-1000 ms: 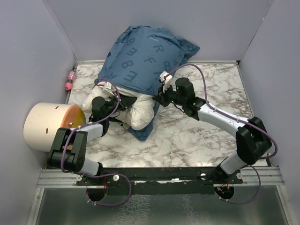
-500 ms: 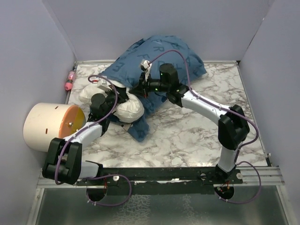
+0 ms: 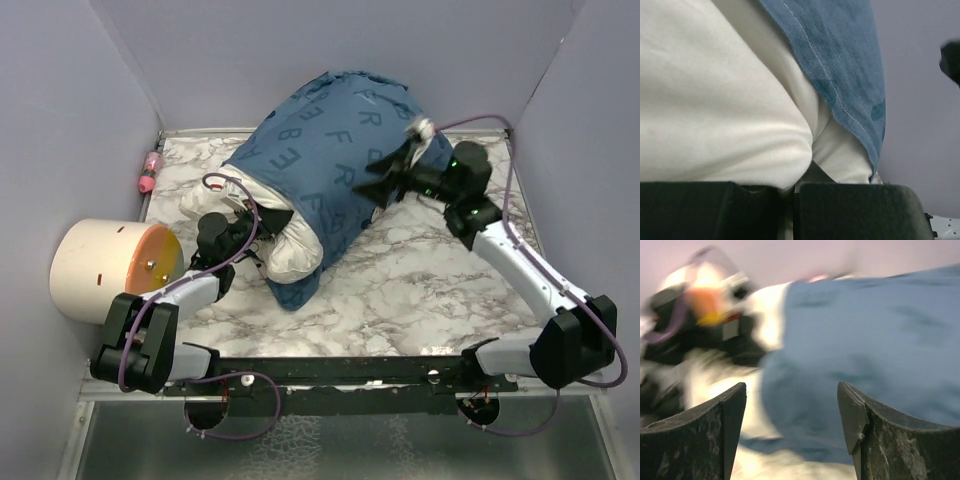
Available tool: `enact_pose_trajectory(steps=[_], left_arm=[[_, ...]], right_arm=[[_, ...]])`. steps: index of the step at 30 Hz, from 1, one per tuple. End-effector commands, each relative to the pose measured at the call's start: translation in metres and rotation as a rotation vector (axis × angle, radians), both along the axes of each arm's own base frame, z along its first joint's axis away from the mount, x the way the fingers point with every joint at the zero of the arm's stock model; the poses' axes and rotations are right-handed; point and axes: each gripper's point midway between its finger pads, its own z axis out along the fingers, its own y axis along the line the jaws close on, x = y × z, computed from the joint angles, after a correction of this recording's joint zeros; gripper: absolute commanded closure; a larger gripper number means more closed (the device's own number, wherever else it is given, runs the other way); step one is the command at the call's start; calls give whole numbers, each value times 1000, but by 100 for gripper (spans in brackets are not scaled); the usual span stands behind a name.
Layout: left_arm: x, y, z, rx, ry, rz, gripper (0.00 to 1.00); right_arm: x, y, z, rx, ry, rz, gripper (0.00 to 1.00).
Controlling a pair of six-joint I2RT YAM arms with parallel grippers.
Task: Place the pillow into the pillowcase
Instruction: Stuff the pillow into the pillowcase.
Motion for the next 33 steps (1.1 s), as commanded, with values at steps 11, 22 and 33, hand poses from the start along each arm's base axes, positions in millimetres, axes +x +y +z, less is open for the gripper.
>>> enact_pose_trajectory(steps=[11, 22, 33], left_arm=[[-4, -2, 16, 27, -64, -76, 100], [8, -8, 34, 18, -100, -103, 100], [7, -8, 46, 38, -129, -117, 100]], right_arm=[[211, -95, -111, -295, 255, -614, 31], [139, -26, -55, -73, 193, -168, 99], [154, -59, -29, -164, 137, -514, 14]])
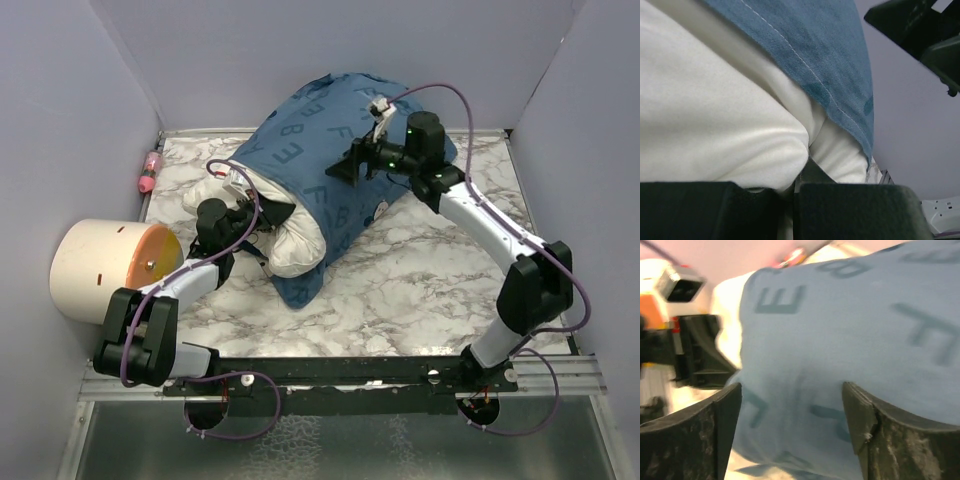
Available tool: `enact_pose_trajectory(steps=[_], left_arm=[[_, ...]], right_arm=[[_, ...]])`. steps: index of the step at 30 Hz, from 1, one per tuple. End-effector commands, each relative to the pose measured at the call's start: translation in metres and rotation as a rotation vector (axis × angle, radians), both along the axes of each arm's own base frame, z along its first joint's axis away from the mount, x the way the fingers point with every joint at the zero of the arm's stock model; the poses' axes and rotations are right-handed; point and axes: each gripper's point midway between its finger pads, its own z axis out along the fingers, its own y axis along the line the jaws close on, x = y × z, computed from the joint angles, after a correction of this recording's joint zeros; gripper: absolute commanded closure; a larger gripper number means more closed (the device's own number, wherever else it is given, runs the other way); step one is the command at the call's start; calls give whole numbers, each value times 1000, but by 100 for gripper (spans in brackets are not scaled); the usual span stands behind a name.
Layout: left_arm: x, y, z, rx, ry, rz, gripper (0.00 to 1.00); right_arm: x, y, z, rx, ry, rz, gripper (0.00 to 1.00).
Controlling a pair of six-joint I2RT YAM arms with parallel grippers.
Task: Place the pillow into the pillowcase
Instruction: Stuff the pillow into the pillowcase.
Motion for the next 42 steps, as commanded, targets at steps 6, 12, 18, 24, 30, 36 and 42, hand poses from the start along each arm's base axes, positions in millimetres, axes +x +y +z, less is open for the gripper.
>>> enact_pose_trajectory(steps=[6, 12, 18, 24, 30, 36, 42], left_arm=[[-4, -2, 24, 15, -108, -36, 100], [-2, -6, 24, 2, -101, -57, 100], [-2, -7, 23, 4, -98, -64, 100], [4, -11, 28, -12, -113, -80, 100], [10, -24, 44, -30, -157, -121, 100], [6, -34, 53, -37, -181, -148, 100], [-12, -30, 38, 29, -181, -175, 100]], right_arm=[[91, -167, -65, -220, 97, -642, 0], [127, -144, -108, -226, 148, -507, 4], [115, -104, -108, -75, 173, -290, 91], [71, -80, -71, 38, 94, -114, 99], [-30, 18, -30, 116, 99, 266, 99], [-109, 85, -50, 170, 211, 493, 99], [-39, 19, -127, -79, 269, 45, 91]])
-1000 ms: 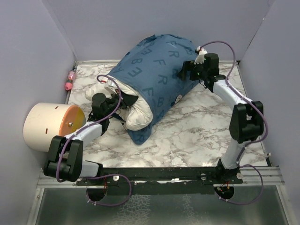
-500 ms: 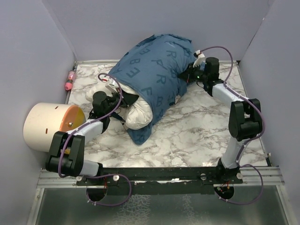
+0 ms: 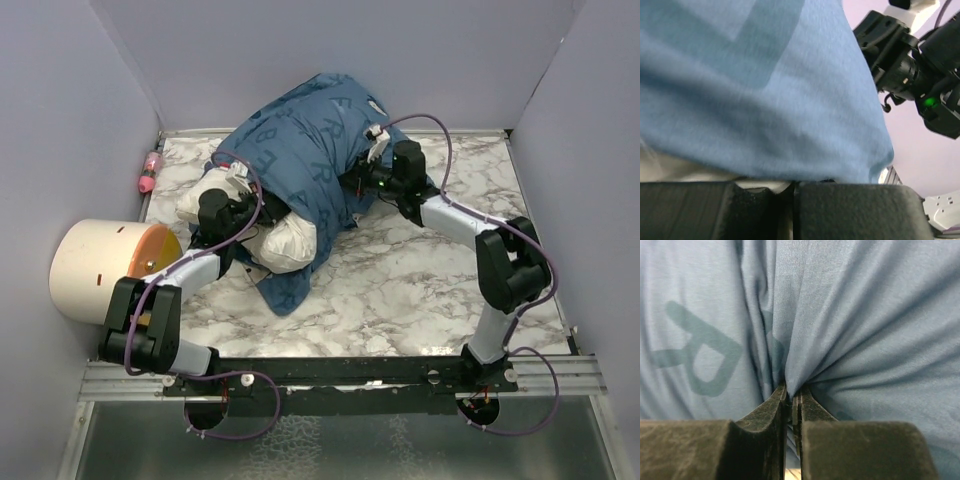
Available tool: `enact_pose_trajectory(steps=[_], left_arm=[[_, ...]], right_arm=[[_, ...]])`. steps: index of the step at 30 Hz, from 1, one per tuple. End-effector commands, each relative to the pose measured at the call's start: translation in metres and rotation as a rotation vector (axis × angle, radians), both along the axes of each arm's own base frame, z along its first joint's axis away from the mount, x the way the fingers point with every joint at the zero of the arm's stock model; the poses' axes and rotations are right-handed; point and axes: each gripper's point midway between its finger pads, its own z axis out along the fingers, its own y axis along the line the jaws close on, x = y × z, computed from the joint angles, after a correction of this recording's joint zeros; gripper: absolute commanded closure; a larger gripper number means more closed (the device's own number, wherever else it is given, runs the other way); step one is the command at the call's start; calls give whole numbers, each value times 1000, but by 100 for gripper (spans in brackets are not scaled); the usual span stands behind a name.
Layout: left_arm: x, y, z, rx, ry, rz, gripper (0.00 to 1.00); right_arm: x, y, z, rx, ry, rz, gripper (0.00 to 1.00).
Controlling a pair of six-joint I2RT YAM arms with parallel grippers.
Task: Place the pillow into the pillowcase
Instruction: Stuff the pillow into the pillowcase.
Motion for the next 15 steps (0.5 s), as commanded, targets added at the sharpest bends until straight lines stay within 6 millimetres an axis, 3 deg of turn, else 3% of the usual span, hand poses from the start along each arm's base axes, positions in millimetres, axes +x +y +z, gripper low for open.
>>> enact_pose_trajectory(steps=[1, 3, 5, 7, 9, 12, 15], left_arm=[[-34, -27, 34, 26, -191, -166, 100], [-42, -26, 24, 61, -187, -187, 100], [-45, -24, 15, 85, -176, -182, 100], [-45, -21, 11, 87, -159, -163, 100], [-44, -20, 7, 83, -137, -145, 100], [-41, -16, 5, 62, -112, -104, 100], [-38, -13, 5, 32, -86, -60, 100]], right_arm=[[-73, 2, -37, -130, 155, 156, 82], [-88, -11, -13, -138, 54, 174, 61], [-112, -20, 34, -98, -92, 211, 42], [-131, -25, 70, -56, -204, 243, 30], [-148, -23, 91, -28, -272, 296, 27], [-172, -4, 94, -49, -328, 363, 26], [-188, 23, 74, -106, -337, 373, 25]])
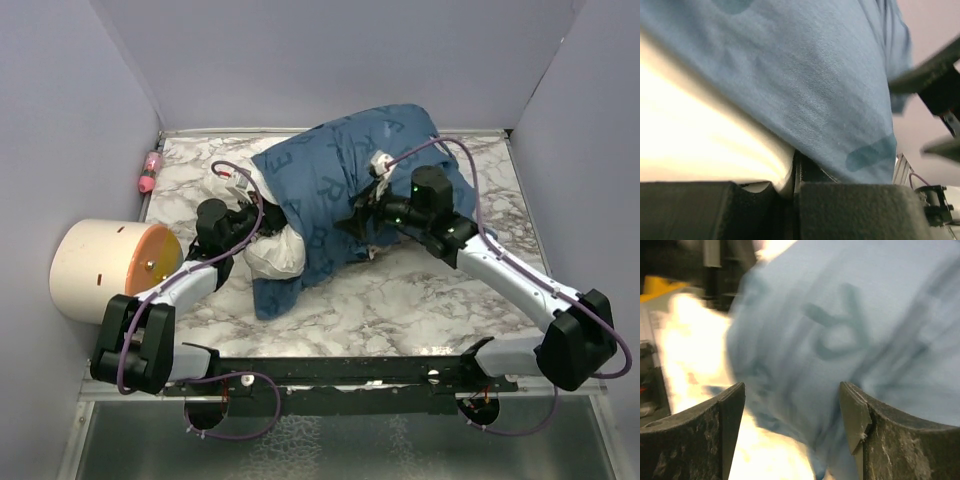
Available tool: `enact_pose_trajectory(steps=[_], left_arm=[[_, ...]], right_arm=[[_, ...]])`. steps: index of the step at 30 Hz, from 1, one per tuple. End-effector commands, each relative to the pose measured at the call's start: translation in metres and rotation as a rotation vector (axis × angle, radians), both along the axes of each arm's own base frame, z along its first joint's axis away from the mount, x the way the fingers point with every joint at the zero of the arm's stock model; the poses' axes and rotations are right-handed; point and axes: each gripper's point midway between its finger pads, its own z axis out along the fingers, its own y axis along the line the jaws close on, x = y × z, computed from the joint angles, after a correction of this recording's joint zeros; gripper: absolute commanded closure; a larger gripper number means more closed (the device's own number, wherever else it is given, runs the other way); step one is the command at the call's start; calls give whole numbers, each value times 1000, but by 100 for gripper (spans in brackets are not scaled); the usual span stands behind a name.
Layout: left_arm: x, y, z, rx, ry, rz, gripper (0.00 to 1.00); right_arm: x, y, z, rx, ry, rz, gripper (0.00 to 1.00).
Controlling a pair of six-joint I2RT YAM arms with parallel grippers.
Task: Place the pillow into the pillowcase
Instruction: Stuff the pillow into the pillowcase.
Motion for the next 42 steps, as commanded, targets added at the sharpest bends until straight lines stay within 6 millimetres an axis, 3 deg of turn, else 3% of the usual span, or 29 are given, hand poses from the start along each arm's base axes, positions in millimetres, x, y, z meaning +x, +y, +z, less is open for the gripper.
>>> enact_pose_trajectory(steps=[1, 3, 4, 7, 9, 10, 12, 16, 21, 26, 30, 31, 34, 35, 37, 42], left_arm=[[-7, -9, 8, -49, -7, -6, 100], [-6, -7, 9, -67, 6, 10, 100], [-7, -7, 10, -70, 5, 13, 100], [-11, -5, 12, -61, -2, 14, 100], [-14, -3, 10, -44, -4, 18, 100], [-15, -3, 7, -41, -1, 18, 100], [-15, -4, 4, -49, 8, 9, 100], [-14, -13, 8, -105, 16, -21, 100], [-15, -27, 7, -100, 17, -51, 100], [-16, -35, 4, -101, 20, -71, 100], [-20, -43, 4, -113, 19, -92, 100], [-21, -44, 5, -116, 19, -97, 100], [-24, -45, 5, -112, 15, -100, 100], [-24, -44, 5, -108, 14, -98, 100], [-24, -46, 3, -102, 14, -100, 100], [-18, -60, -5, -77, 26, -68, 100]], right_arm=[[-78, 73, 3, -14, -88, 297, 25], [-72, 77, -8, -68, -79, 215, 25], [-58, 68, -10, -81, -49, 97, 25], [-13, 4, -1, -75, -34, -321, 9], [-14, -17, 19, -23, -64, -308, 9], [-22, -17, 29, -6, -89, -259, 10], [-37, -6, 29, -10, -75, -148, 18], [-59, 19, -9, -19, 105, -25, 43], [-86, 38, -41, 3, 210, -13, 43], [-71, 35, -76, -36, 286, -172, 35], [-46, 37, -84, -45, 250, -266, 38], [-41, 36, -82, -51, 235, -286, 45], [-36, 31, -68, -48, 178, -301, 90], [-39, 32, -59, -34, 146, -276, 98], [-50, 34, -41, 0, 82, -199, 99], [-115, 73, 41, 194, -87, 274, 99]])
